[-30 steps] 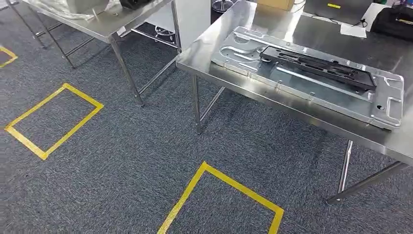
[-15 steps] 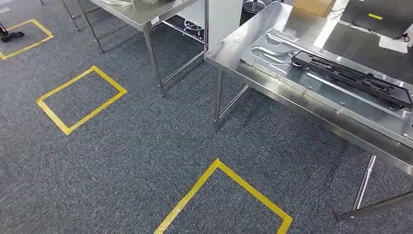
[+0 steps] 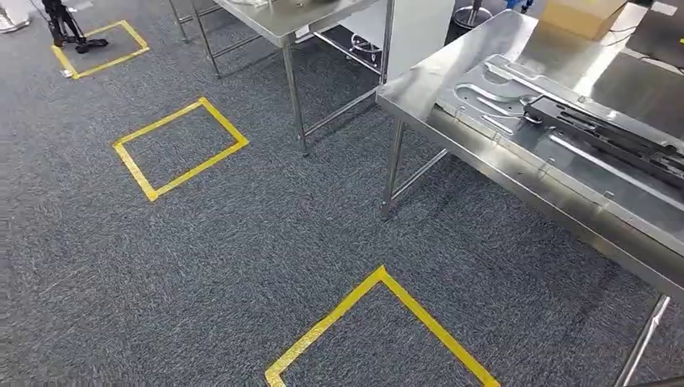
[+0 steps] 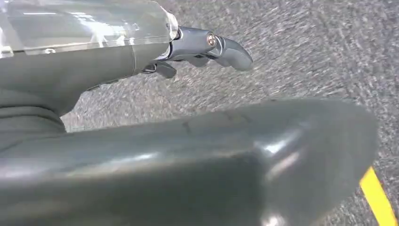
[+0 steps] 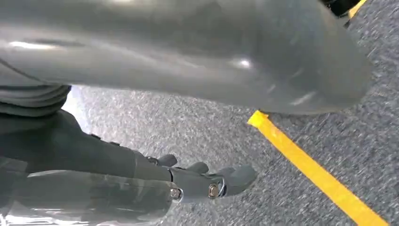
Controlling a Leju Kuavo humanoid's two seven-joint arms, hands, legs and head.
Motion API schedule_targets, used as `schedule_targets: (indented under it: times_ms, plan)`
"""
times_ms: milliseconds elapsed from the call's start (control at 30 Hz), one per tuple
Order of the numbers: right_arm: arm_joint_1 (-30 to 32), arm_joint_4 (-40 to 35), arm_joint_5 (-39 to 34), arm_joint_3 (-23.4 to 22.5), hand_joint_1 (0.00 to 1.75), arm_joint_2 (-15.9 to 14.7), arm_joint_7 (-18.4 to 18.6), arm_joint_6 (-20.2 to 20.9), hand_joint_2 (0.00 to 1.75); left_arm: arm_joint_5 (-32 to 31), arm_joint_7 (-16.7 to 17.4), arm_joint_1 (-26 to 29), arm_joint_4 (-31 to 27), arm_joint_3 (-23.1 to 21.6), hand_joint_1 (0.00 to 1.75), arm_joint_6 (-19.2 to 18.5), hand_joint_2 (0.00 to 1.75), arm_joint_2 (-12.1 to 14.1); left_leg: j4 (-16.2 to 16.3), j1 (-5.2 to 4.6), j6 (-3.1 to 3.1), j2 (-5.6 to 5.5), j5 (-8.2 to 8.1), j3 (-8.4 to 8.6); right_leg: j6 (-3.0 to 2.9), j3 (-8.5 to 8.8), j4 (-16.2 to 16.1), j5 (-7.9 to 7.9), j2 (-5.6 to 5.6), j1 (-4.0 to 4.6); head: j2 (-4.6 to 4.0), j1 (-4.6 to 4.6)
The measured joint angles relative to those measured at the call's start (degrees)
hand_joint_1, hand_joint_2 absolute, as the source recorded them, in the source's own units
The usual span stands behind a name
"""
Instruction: Take the parts from the cabinet and place them on the table.
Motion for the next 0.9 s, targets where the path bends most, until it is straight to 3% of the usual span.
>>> schedule_targets:
  times_ms: [33,100,133,167,200,233,267,300,333,433,467,500,533,600,633,667,700,767,800,833,900]
  plan:
    - [0.08,0.0,0.22,0.0,0.0,-0.04,0.15,0.02,0.0,-0.02,0.0,-0.12,0.0,0.0,0.0,-0.02,0.0,0.0,3.66,0.1,-0.21,1.21,-2.37,-1.72,-0.23,-0.19,0.02,0.06,-0.66,0.12,0.0,-0.13]
    - [0.26,0.0,0.39,0.0,0.0,-0.11,0.42,0.07,0.0,-0.04,0.04,-0.28,0.0,-0.02,0.0,0.0,0.0,0.04,13.04,0.17,-0.61,2.1,-6.81,-5.81,-0.3,-0.55,0.04,0.1,-2.16,0.45,0.0,-0.11]
    - [0.26,0.02,0.52,0.0,0.0,-0.17,0.42,0.07,0.0,-0.04,0.07,-0.25,0.0,-0.02,0.0,0.0,0.0,0.04,16.02,0.17,-0.7,2.26,-7.5,-6.92,-0.3,-0.67,0.06,0.11,-2.98,0.55,0.0,-0.09]
    - [0.25,0.02,0.55,0.0,0.0,-0.2,0.41,0.07,0.0,-0.04,0.11,-0.12,0.0,-0.02,0.0,0.0,0.0,0.04,15.46,0.16,-0.65,2.38,-6.71,-6.34,-0.3,-0.66,0.06,0.1,-3.59,0.61,0.0,-0.09]
    - [0.2,0.02,0.55,0.0,0.0,-0.24,0.41,0.07,0.0,-0.04,0.13,-0.03,0.0,-0.04,0.0,0.0,0.0,0.04,12.4,0.16,-0.5,2.49,-4.95,-4.52,-0.29,-0.6,0.07,0.1,-4.18,0.63,0.0,-0.11]
    - [0.14,0.02,0.59,0.0,0.0,-0.26,0.42,0.07,0.0,-0.04,0.13,0.03,0.0,-0.04,0.0,0.04,0.0,0.07,7.55,0.13,-0.3,2.79,-2.72,-1.67,-0.25,-0.48,0.07,0.07,-4.72,0.64,0.0,-0.09]
    - [0.12,0.04,0.59,0.0,0.0,-0.26,0.42,0.07,0.0,-0.06,0.13,0.01,0.0,-0.04,0.0,0.06,0.0,0.07,2.01,0.05,0.02,3.83,-0.66,1.47,-0.14,-0.29,0.07,0.0,-5.23,0.66,0.0,-0.09]
    - [0.09,0.04,0.61,0.0,0.0,-0.28,0.42,0.07,0.0,-0.07,0.11,-0.14,0.0,-0.04,0.0,0.11,0.0,0.07,-2.32,-0.22,0.37,6.41,-0.66,3.64,0.06,-0.17,0.08,-0.09,-5.75,0.8,0.0,-0.09]
    - [0.12,0.04,0.61,0.0,0.0,-0.33,0.42,0.09,0.0,-0.07,0.11,-0.33,0.0,-0.04,0.0,0.13,0.0,0.09,-2.61,-0.74,0.82,6.09,-0.58,3.66,0.51,-0.18,0.18,-0.24,-6.21,1.07,0.0,-0.02]
    - [-0.18,0.07,0.65,0.02,0.0,-0.39,0.42,0.13,0.0,-0.09,0.09,-0.01,0.0,-0.07,0.0,0.22,0.0,0.11,-2.62,-0.96,1.55,4.56,-0.44,3.11,1.46,0.17,-0.14,-0.11,-7.3,0.95,0.0,-0.06]
    - [-0.24,0.07,0.66,0.02,0.0,-0.44,0.42,0.24,0.0,-0.09,0.09,0.03,0.0,-0.07,0.0,0.22,0.0,0.11,-3.31,-0.37,2.15,4.06,0.09,3.75,2.04,0.22,0.04,-0.43,-6.93,0.97,0.0,-0.04]
    - [-0.11,0.07,0.66,0.02,0.0,-0.63,0.44,0.35,0.0,-0.11,0.07,0.04,0.0,-0.09,0.0,0.22,0.0,0.02,-3.57,-0.35,2.42,3.73,0.36,3.7,2.32,-0.16,1.25,-1.6,-4.16,0.73,-0.02,0.07]
    - [0.08,0.11,0.66,0.02,0.0,-0.63,0.42,0.48,0.0,-0.13,0.02,-0.03,0.0,-0.11,0.0,0.26,0.0,0.02,-3.54,-0.33,2.77,3.29,0.58,3.47,2.25,-1.85,4.77,-4.09,-2.22,0.69,0.0,0.09]
    - [0.34,0.13,0.63,0.02,0.0,-0.81,0.46,0.72,0.0,-0.37,-0.35,-0.16,0.0,-0.33,0.0,0.53,0.0,-0.04,-3.5,-0.51,3.01,2.26,0.74,3.08,2.29,-6.51,14.2,-8.5,-1.18,0.6,0.0,0.09]
    - [0.42,0.15,0.48,0.02,0.0,-0.83,0.55,0.81,0.0,-0.72,-0.59,-0.13,0.0,-0.5,0.0,0.81,0.0,-0.15,-3.44,-0.57,3.03,1.64,0.76,2.96,2.34,-8.24,17.52,-9.25,-1.1,0.6,0.0,0.07]
    - [0.45,0.15,0.39,0.02,0.0,-0.85,0.63,0.81,0.0,-0.81,-0.79,-0.08,0.0,-0.63,0.0,1.14,0.0,-0.33,-3.39,-0.58,3.03,1.01,0.77,2.97,2.34,-8.77,18.18,-8.54,-1.09,0.58,0.0,0.09]
    - [0.48,0.17,0.26,0.02,0.0,-0.89,0.7,0.81,0.0,-0.81,-1.05,-0.03,0.0,-0.68,0.0,1.55,0.0,-0.5,-3.31,-0.58,3.01,0.3,0.76,3.05,2.28,-7.93,16.0,-6.42,-1.05,0.56,0.0,0.11]
    - [0.58,0.17,-0.11,0.0,0.0,-0.96,0.52,0.87,0.0,-0.72,-1.38,-0.02,0.0,-0.72,0.0,1.77,0.0,-1.05,-3.05,-0.56,2.88,-1.17,0.67,3.19,1.95,-3.37,5.86,-0.46,-0.2,0.52,0.0,0.09]
    - [0.77,0.17,-0.22,-0.04,0.0,-1.03,0.41,0.92,0.0,-0.64,-1.44,-0.01,0.0,-0.72,0.0,1.77,0.0,-1.42,-2.89,-0.48,2.73,-1.76,0.58,3.05,1.63,-1.53,1.25,0.81,2.04,0.51,0.0,0.11]
    - [0.79,0.2,-0.26,-0.07,0.0,-1.11,0.42,0.98,0.0,-0.63,-1.55,-0.15,0.0,-0.74,0.0,1.84,0.0,-1.55,-2.47,-0.9,2.32,-2.1,0.49,2.76,1.65,-1.26,0.49,0.29,3.21,0.47,0.0,0.07]
    - [0.55,0.2,-0.26,-0.07,0.0,-1.14,0.44,1.05,0.0,-0.66,-1.64,0.02,0.0,-0.76,0.0,1.9,0.0,-1.73,-2.68,-0.51,1.64,-2.97,0.71,2.36,1.32,-1.42,0.58,0.46,2.11,0.72,0.0,0.04]
